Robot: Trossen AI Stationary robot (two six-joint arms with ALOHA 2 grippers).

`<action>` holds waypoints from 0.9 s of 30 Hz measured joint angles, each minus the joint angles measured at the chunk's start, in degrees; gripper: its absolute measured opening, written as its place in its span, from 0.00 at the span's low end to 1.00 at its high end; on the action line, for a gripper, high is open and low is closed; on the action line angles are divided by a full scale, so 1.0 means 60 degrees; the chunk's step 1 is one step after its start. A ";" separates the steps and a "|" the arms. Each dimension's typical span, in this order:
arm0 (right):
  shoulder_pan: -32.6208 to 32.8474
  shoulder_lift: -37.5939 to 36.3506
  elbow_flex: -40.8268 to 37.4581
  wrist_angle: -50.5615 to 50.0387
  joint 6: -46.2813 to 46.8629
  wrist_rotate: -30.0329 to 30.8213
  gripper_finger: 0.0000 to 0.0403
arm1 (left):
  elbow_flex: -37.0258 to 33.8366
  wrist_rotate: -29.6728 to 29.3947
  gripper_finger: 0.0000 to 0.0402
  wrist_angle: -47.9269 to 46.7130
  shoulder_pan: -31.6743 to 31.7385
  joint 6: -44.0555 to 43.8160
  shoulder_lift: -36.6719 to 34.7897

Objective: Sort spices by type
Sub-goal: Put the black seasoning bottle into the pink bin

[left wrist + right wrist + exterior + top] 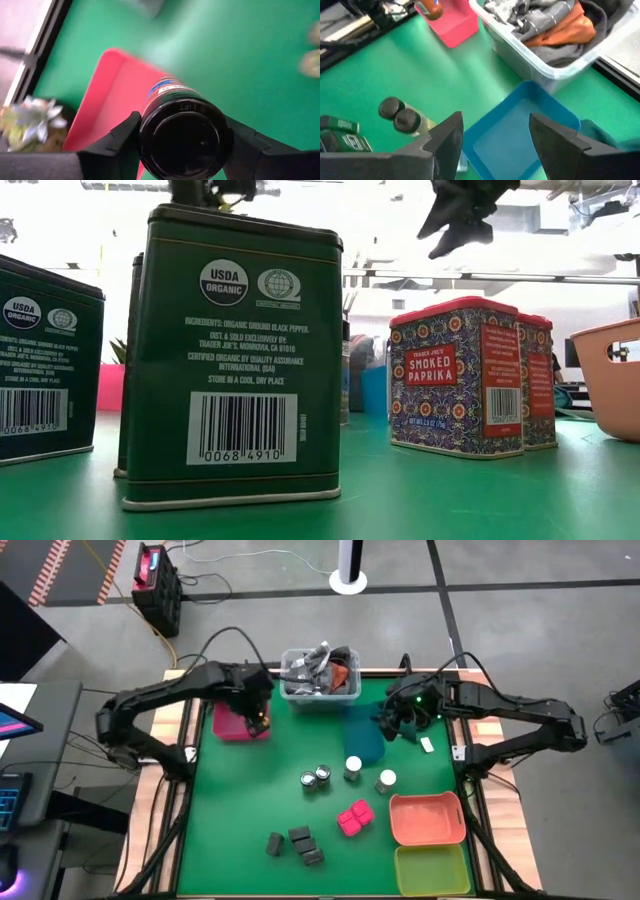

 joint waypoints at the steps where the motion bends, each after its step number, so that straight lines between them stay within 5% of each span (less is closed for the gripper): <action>1: 0.0000 0.0021 0.0000 0.0097 0.0004 0.0000 0.63 | -0.0352 -0.0047 0.51 0.0129 0.0147 -0.0052 -0.0224; 13: 0.0135 0.1018 0.0000 0.0822 0.0247 -0.0021 0.63 | -0.3772 -0.0632 0.51 0.1290 0.1697 -0.0776 -0.2462; 27: 0.0032 0.1399 -0.0003 0.1506 -0.1181 -0.0261 0.63 | -0.4986 -0.0861 0.51 0.2682 0.2239 -0.1651 -0.2009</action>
